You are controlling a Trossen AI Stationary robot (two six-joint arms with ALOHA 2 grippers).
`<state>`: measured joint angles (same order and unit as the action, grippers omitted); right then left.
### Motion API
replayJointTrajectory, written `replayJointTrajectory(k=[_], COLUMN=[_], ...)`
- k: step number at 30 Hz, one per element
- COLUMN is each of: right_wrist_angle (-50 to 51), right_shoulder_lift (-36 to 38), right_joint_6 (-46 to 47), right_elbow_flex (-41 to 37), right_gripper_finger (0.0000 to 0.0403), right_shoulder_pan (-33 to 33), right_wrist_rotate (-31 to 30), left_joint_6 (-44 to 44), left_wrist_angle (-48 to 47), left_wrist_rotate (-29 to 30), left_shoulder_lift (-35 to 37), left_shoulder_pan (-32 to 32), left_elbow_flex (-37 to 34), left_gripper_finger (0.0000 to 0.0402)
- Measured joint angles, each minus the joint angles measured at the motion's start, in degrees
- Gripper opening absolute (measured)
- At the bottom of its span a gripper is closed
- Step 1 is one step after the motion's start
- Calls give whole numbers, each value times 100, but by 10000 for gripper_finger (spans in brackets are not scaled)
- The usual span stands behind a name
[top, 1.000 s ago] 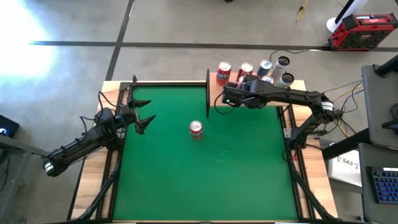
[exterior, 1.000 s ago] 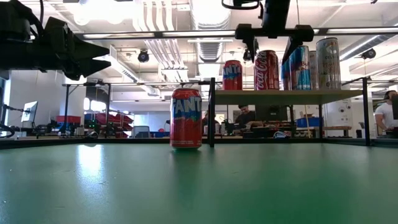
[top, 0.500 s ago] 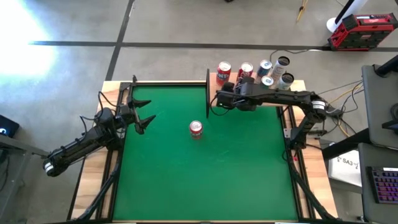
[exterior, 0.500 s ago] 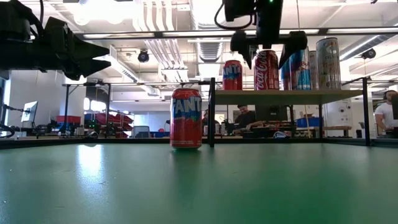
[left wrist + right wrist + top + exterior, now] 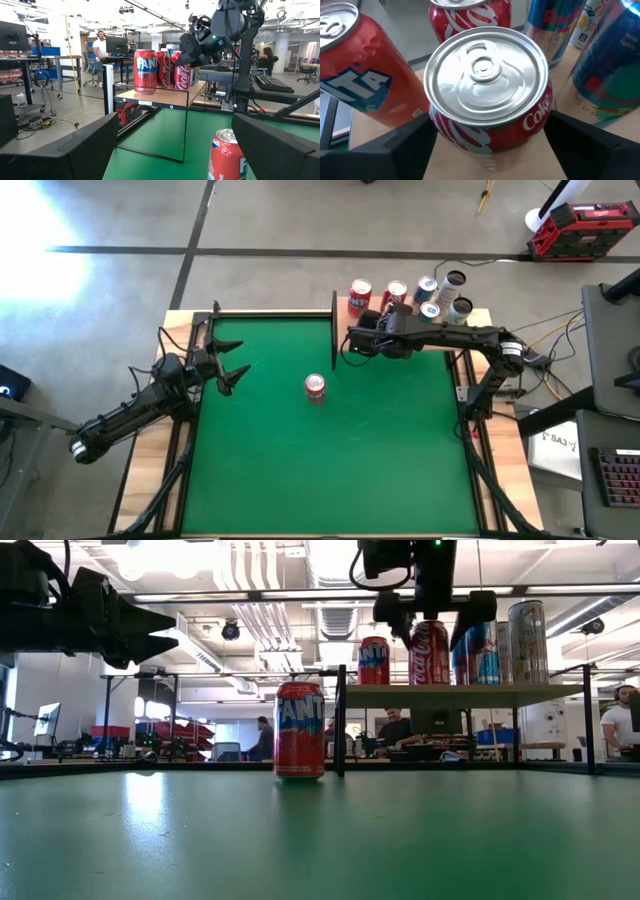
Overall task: Place canned beverage on shelf
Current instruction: Put the red soda can on the shelf aligned with the other red soda can
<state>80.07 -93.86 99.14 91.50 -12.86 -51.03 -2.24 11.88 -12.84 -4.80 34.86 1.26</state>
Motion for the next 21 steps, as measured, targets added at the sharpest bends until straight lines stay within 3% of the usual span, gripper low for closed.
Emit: replayJointTrajectory(k=[7, 21], right_wrist_angle=[10, -126], right_shoulder_lift=[0, 249], right_joint_6=[-99, -992], right_elbow_flex=[0, -2], right_gripper_finger=[290, 293], right_shoulder_pan=[11, 360], right_wrist_rotate=[4, 307], left_joint_6=[0, -1], left_wrist_angle=[0, 1], left_wrist_rotate=[0, 0], left_shoulder_lift=[0, 0], left_shoulder_pan=[-1, 0], left_elbow_flex=[0, 0], left_gripper_finger=[372, 372])
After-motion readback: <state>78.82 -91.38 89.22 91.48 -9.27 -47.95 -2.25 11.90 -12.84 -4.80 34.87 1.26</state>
